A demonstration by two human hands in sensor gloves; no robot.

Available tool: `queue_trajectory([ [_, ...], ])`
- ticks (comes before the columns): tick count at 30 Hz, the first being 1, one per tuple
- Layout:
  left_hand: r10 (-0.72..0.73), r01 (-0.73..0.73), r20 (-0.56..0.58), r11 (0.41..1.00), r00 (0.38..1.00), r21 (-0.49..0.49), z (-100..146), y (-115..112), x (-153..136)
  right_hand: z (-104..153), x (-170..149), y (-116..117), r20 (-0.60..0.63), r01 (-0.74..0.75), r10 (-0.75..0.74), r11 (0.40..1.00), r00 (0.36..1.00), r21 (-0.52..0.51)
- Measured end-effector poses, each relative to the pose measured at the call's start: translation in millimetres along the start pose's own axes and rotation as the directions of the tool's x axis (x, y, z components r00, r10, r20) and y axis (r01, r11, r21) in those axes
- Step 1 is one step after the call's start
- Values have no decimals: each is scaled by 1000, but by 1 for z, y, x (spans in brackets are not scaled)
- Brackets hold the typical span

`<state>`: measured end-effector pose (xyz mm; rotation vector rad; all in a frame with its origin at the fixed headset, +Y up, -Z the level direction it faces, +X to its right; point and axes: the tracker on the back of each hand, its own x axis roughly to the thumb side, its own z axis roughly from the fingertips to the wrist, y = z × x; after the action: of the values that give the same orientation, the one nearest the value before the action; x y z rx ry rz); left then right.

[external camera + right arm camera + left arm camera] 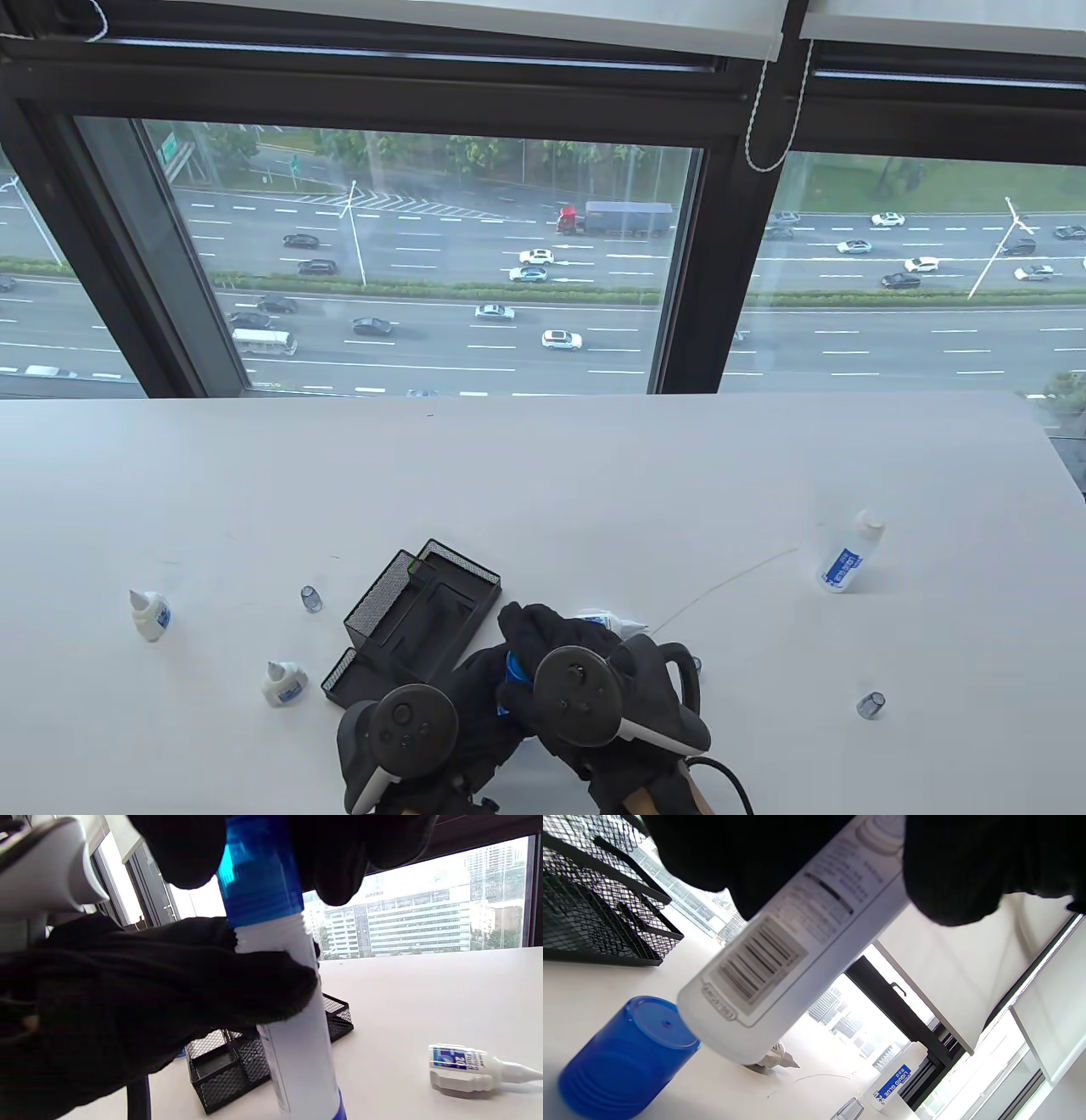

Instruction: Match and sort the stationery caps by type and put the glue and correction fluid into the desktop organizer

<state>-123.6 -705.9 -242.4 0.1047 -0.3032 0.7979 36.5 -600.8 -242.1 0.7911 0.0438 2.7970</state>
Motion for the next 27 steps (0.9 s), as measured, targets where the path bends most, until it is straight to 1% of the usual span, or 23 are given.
queue_trajectory([
  [1,-3,3,1,1000,1000,0,0,0,0,0,1,1,-15,-13,12,999,1000,-43],
  [3,-6,6,2,1000,1000,-3,0,-1,0,0,2,2,-95,-109,98,986,991,-126],
  [4,-9,9,1,1000,1000,-2,0,-1,0,1,1,1,-123,-164,146,976,982,-145],
  [5,-10,10,1,1000,1000,-2,1,-1,0,1,0,1,-121,-157,141,979,982,-131],
  [7,-11,11,1,1000,1000,3,1,0,0,2,-1,0,-79,-65,60,996,995,-58],
  [9,-5,5,0,1000,1000,6,0,0,0,-1,-1,2,5,-7,7,1000,1000,18],
  [10,-3,3,0,1000,1000,8,1,1,0,-2,-1,3,17,14,-14,999,1000,29],
  [11,-5,6,-3,1000,1000,8,1,1,0,-3,-1,4,14,30,-30,1000,999,1],
  [12,-8,8,-5,1000,1000,8,1,1,-1,-3,0,5,-5,13,-13,1000,1000,-28],
  [14,-23,23,-6,1000,1000,0,1,-1,-1,-1,-1,3,-113,-146,133,983,985,-110],
  [15,-25,25,-5,1000,1000,1,1,-1,-1,0,-2,2,-121,-170,155,978,980,-118],
  [16,-24,24,-5,1000,1000,3,1,-1,-1,0,-2,1,-114,-149,137,983,984,-107],
  [17,-19,19,-6,1000,1000,4,0,-1,-1,1,-3,1,-96,-91,83,992,992,-85],
  [18,-14,14,-5,1000,1000,6,0,-1,-1,1,-3,1,-41,-18,16,998,999,-57],
  [19,-12,12,-5,1000,1000,6,0,-1,-1,-1,-2,2,1,13,-13,1000,1000,-27],
  [20,-11,11,-5,1000,1000,8,1,0,-1,-2,-2,2,31,50,-51,998,998,24],
  [21,-11,11,-5,1000,1000,10,1,0,-1,-3,-3,3,33,65,-67,997,997,35],
  [23,-26,26,-3,1000,1000,8,1,0,-2,-3,-6,2,0,41,-41,999,999,-28],
  [25,-37,37,-2,999,999,4,2,-1,-1,0,-11,-2,-84,-36,26,992,996,-119],
  [26,-34,34,-1,999,999,3,1,-2,-1,1,-12,-3,-83,-26,16,992,996,-124],
  [27,-30,30,-1,1000,1000,4,1,-2,-1,2,-12,-3,-64,-5,-2,995,998,-105],
])
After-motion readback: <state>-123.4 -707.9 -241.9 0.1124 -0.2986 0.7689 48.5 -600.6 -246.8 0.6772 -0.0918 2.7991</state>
